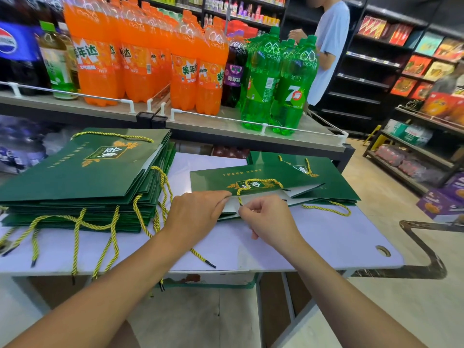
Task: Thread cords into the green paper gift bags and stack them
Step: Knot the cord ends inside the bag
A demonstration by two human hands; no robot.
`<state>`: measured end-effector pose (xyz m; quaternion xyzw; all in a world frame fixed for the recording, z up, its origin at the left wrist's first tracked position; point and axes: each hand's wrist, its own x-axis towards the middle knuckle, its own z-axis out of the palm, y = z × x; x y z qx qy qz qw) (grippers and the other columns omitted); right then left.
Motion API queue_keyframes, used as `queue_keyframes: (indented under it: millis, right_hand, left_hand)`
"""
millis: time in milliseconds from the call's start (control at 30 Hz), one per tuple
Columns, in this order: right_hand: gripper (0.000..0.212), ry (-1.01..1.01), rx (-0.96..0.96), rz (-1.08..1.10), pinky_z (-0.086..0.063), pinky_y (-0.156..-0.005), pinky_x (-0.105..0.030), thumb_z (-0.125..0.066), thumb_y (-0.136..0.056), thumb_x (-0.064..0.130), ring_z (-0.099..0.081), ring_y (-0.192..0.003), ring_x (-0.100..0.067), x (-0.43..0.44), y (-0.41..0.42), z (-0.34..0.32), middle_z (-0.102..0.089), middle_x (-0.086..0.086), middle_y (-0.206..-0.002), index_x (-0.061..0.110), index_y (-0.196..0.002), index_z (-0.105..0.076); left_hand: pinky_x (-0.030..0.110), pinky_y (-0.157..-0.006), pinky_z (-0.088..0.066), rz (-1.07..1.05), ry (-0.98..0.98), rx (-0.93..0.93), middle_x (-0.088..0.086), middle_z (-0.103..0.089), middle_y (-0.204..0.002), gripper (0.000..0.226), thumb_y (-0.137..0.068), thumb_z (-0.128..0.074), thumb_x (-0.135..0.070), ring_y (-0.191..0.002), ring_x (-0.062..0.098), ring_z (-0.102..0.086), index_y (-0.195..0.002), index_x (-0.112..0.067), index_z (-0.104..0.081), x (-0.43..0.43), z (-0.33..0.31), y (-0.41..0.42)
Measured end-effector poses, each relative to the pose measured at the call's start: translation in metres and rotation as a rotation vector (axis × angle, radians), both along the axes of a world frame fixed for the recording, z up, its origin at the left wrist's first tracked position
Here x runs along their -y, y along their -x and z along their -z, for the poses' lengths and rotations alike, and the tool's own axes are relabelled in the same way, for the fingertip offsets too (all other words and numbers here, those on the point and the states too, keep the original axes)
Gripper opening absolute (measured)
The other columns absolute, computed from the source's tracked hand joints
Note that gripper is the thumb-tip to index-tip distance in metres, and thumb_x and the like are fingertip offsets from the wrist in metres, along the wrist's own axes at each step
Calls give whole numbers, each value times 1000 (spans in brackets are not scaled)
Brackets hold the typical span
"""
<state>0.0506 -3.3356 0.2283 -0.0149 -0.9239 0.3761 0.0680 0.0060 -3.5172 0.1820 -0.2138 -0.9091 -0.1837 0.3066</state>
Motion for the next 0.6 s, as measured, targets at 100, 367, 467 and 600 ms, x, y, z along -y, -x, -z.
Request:
queue_keyframes:
  millis: [100,367,467,600]
  right_hand:
    - [42,74,6,-70,-42,-53,-25,-58,-97,31,-52,-39,-11,2,-4,0,-58,-1,-46,1,-68,-67]
    - [18,-487,-242,-157,-56,-73,-35,-58,-100,38,-64,-79,-10,-34,38,-38,-69,14,-80,34,-91,-74]
    - [50,-726,-154,-367,-46,-108,-48,-55,-96,11,-48,-133,-21,-42,67,-26,-58,4,-142,34,-140,-60]
    - [40,-893,-168,-370,-43,-104,-46,-53,-101,15,-45,-135,-26,-40,83,-10,-55,1,-145,31,-137,-62]
  left_hand:
    - [29,-57,-48,-9,-34,33,-19,-76,-98,37,-95,-40,-49,-84,18,-73,-111,-42,-72,1,-6,-6]
    - [37,-90,-47,38,-44,227,-17,-68,-117,49,-86,-29,-49,-114,15,-59,-104,-34,-73,4,-11,-2]
    - [47,-120,-28,-32,154,402,-4,-33,-164,64,-102,-15,-56,-154,20,-23,-153,-27,-42,2,-2,5]
    - [49,-128,-5,29,336,489,-8,1,-172,69,-104,-9,-62,-158,14,5,-165,-29,-8,0,0,6]
